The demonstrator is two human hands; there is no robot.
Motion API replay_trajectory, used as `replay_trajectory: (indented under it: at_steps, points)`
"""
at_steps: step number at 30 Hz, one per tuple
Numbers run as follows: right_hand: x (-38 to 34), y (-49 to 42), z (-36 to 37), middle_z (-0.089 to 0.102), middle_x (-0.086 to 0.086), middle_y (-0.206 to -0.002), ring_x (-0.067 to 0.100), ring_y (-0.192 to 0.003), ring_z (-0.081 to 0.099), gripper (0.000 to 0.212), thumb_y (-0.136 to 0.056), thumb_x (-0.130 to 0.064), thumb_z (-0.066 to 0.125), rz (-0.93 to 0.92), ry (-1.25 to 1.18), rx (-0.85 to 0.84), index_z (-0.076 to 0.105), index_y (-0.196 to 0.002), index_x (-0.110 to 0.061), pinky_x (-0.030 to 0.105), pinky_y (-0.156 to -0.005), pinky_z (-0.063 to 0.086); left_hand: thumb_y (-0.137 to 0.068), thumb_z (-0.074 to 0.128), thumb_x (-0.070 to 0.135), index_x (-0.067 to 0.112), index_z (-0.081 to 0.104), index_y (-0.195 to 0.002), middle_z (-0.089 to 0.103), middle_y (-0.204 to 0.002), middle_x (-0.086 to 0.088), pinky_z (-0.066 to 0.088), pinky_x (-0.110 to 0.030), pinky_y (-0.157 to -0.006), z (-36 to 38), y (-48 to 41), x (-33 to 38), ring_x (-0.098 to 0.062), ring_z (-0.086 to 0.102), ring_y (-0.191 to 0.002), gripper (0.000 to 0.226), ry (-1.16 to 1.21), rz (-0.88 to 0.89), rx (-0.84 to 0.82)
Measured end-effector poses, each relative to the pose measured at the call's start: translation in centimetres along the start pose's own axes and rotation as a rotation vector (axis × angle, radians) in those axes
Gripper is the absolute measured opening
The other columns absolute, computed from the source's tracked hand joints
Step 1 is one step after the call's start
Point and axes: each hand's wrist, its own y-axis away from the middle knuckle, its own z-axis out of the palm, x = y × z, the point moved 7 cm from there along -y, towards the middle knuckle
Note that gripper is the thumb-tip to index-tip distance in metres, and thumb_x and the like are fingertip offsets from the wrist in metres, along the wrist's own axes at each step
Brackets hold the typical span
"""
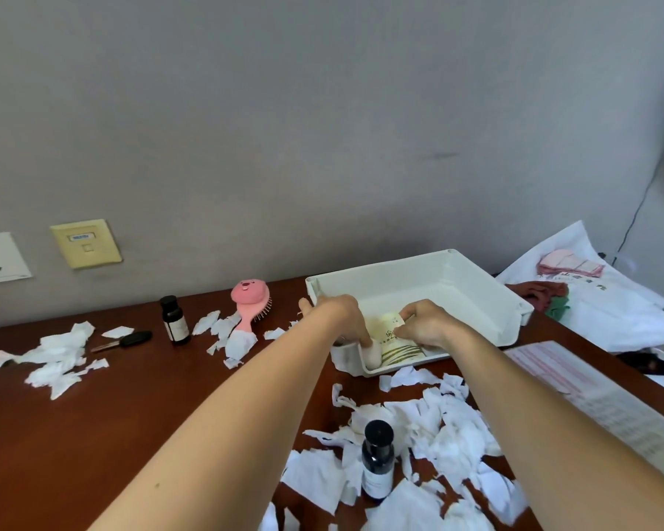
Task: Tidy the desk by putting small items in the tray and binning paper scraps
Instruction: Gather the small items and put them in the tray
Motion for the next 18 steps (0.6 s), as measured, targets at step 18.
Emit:
replay_trajectory:
  at_steps: [18]
  points:
    - [-7.2, 10.3, -2.9, 0.066, 0.005, -0.093, 0.013, -0.074, 0.058, 0.030, -0.088, -0.022, 0.062, -0.322, 0.189, -0.161, 0.058, -0.117, -0.015, 0.026, -0.074, 0.044, -0.092, 0.054, 0.034, 0.015, 0.062, -0.114, 0.059, -0.124, -0.004, 0.046, -0.039, -0.098, -3.8, 9.8, -2.1, -0.022, 0.056, -0.111, 0.030, 0.259, 0.369, 0.188]
